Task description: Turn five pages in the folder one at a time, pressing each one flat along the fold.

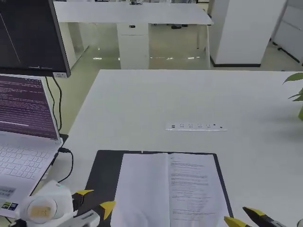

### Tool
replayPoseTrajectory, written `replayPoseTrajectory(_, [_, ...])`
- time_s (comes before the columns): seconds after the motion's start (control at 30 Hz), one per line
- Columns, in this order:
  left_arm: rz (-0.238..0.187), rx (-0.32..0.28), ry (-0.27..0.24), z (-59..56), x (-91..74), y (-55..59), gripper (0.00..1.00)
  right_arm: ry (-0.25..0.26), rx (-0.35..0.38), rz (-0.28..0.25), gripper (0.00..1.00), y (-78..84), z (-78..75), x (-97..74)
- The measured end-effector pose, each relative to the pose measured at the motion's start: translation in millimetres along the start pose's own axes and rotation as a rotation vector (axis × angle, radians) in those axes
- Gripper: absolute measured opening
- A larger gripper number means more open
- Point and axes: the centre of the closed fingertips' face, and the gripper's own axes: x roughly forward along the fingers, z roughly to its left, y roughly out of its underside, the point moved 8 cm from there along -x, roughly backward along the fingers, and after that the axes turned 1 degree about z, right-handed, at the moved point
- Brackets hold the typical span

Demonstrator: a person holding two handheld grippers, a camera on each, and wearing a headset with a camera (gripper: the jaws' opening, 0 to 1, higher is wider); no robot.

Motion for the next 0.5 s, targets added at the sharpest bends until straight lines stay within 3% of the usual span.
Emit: replayPoseTrajectory(0.5, [0.008,0.057,0.025,-10.8,-9.9,12.7,0.56,0.01,-0.048,0.008,0.6,1.7,9.6,-20.3])
